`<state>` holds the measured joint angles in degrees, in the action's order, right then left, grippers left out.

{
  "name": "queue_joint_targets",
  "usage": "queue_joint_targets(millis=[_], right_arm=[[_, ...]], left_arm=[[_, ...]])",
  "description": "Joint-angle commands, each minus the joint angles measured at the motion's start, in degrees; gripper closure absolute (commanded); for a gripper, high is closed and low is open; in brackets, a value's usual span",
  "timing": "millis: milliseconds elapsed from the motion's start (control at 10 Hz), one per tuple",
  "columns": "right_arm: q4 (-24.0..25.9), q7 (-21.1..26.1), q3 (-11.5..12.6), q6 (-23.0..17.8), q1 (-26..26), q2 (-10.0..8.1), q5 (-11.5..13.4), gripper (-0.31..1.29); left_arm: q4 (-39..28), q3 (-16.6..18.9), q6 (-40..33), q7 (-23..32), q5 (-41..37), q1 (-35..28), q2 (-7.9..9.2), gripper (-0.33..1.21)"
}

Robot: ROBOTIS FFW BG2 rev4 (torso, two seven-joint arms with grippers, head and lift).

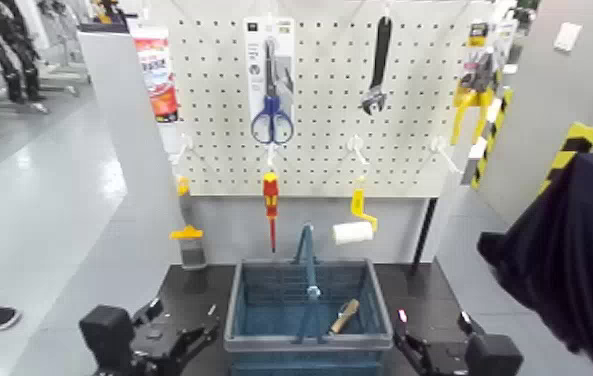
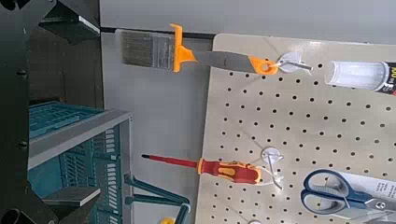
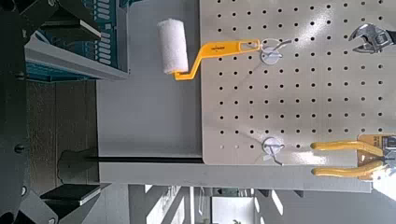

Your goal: Put the yellow paint brush into the crate.

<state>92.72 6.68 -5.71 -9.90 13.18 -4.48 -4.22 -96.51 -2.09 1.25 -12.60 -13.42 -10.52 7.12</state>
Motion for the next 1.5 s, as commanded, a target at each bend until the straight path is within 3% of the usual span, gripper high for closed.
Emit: queue_joint_targets(millis=[100, 200, 600, 1200, 1500], right_arm=[[-0.1, 0.0, -0.1, 0.2, -0.1, 0.0, 0.0, 0.15], [0.0, 0.0, -0.1, 0.4, -0.1, 0.0, 0.0, 0.15], [-0.1, 0.0, -0.3, 0.6, -0.3, 0.09, 0.0, 0.15], [-0.4, 0.0, -0.6, 0.8, -0.6, 0.09, 0.0, 0.15], [-0.6, 0.0, -1.0, 0.8, -0.9, 0.09, 0.0, 0.15]], left_arm=[[-0.6, 5.4, 3.8, -4.7, 2.8, 2.4, -0.08, 0.11], [-0.4, 7.6, 5.4, -6.9, 3.6, 3.5, 0.09, 0.11], [3.3, 9.8, 7.4, -11.1, 4.0, 8.5, 3.17, 0.11], [16.1, 6.7, 5.0, -16.8, 2.4, 19.0, 8.35, 0.11], [22.8, 2.7, 3.3, -19.2, 0.5, 24.5, 11.08, 0.11]])
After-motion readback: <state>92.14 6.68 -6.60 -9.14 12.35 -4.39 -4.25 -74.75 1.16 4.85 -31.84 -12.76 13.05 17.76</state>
